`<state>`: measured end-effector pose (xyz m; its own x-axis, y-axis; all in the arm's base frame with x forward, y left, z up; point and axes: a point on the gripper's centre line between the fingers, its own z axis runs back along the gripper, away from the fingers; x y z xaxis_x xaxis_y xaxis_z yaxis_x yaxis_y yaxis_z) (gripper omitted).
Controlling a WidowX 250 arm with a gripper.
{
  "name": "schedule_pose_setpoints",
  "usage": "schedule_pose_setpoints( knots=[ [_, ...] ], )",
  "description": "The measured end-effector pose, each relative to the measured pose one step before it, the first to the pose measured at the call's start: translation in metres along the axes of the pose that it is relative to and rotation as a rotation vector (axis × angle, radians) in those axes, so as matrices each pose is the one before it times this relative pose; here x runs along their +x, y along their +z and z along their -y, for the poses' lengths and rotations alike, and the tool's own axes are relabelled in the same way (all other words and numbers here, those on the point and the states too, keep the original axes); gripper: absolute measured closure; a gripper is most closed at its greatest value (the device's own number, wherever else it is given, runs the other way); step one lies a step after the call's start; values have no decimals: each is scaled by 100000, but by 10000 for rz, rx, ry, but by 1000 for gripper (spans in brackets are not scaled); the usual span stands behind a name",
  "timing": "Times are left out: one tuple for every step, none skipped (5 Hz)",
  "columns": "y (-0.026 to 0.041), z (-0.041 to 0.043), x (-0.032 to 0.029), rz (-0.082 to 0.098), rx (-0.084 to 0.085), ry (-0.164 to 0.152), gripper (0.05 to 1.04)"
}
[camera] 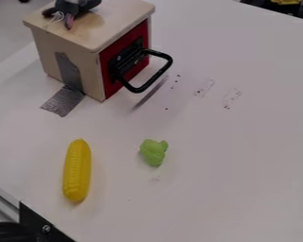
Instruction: Take the thing from the top of the box and put on the upper right of the table
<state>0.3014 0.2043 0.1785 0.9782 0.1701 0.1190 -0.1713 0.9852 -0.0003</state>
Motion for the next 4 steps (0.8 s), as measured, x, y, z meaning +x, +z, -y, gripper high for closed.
schedule_pose_setpoints(
  knots=[
    [-2010,-902,1375,-213,-14,233,83],
    [-2268,-650,913,-382,-84,203,83],
    [-1069,-8,-234,-215,73,123,83],
    [-2119,639,-1205,-413,-126,303,115]
  ],
)
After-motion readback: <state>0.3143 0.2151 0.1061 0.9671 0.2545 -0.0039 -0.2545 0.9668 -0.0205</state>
